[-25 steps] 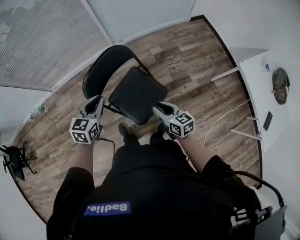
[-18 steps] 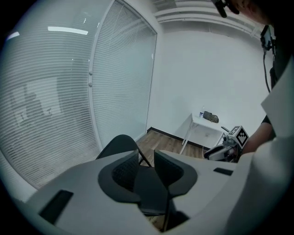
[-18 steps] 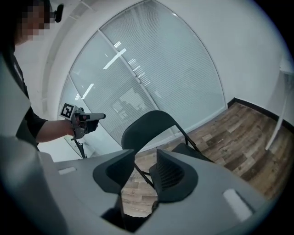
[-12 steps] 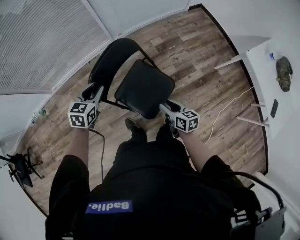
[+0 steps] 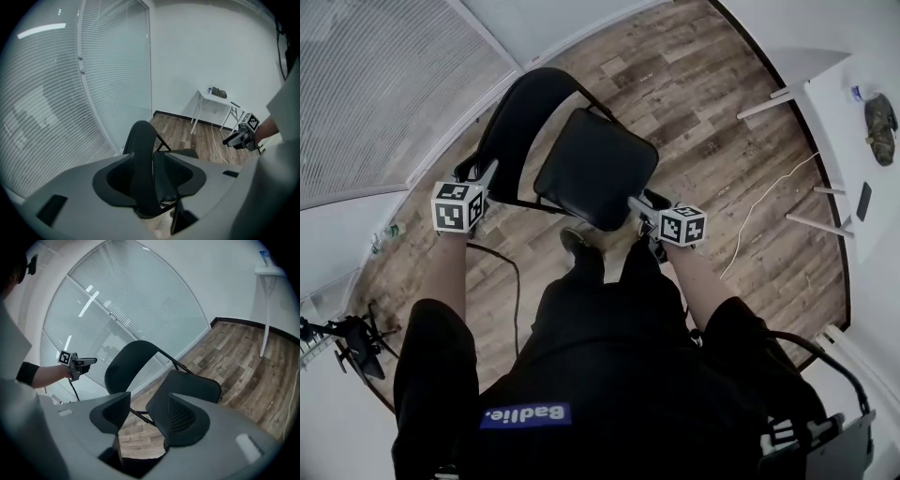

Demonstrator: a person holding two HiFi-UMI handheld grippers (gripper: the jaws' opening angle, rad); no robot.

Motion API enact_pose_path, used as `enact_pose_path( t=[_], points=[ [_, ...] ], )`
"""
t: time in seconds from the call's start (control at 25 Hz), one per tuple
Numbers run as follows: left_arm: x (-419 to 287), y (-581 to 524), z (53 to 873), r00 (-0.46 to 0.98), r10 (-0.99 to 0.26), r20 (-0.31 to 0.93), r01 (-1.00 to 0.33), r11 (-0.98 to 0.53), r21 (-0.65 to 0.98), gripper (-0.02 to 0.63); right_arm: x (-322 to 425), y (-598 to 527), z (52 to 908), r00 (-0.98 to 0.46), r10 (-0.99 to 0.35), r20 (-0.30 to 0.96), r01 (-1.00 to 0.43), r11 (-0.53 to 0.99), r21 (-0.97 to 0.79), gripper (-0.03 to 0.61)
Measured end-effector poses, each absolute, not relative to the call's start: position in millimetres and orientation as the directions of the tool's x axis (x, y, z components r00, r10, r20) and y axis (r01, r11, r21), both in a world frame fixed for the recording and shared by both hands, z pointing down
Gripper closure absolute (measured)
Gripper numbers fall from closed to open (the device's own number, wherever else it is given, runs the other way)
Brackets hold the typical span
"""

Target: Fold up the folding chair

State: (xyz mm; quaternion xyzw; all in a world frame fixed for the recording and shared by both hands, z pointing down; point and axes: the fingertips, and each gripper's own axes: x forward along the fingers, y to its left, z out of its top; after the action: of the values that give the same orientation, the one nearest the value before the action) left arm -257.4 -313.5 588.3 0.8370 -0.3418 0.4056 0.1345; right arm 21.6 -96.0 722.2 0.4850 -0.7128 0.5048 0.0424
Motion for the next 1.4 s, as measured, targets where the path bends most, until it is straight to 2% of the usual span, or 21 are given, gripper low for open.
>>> enact_pose_path(
  t=[0.44,0.76,1.04,1.2,1.4],
  points=[
    [-254,-371,654,0.344,-0.408,0.846,-0.628,-0.769,-0.115,0.409,49,-86,839,-0.491,-0.58,0.65,-0.706,-0.172,-0.687,0.322],
    [-250,-398,698,0.295,-0.352,0.888,-0.589,-0.799,-0.121,0.362,74,-88,918,-0.475,-0.593,0.65,-0.637,-0.278,-0.719,0.23],
    [-241,-402,719,0.302,-0.377,0.876,-0.565,-0.811,-0.154,0.356,78,-87,1004,-0.456,-0.609,0.649,-0.589,-0.34,-0.733,0.149],
    [-244,-403,729,0.285,-0.381,0.88,-0.55,-0.817,-0.175,0.356,62,-89,1038,-0.471,-0.626,0.622,-0.536,-0.357,-0.765,0.135],
    [-234,-407,738,0.311,-0.385,0.869,-0.542,-0.823,-0.17,0.356,65,-91,1076,-0.458,-0.61,0.646,-0.541,-0.386,-0.748,0.132]
  ],
)
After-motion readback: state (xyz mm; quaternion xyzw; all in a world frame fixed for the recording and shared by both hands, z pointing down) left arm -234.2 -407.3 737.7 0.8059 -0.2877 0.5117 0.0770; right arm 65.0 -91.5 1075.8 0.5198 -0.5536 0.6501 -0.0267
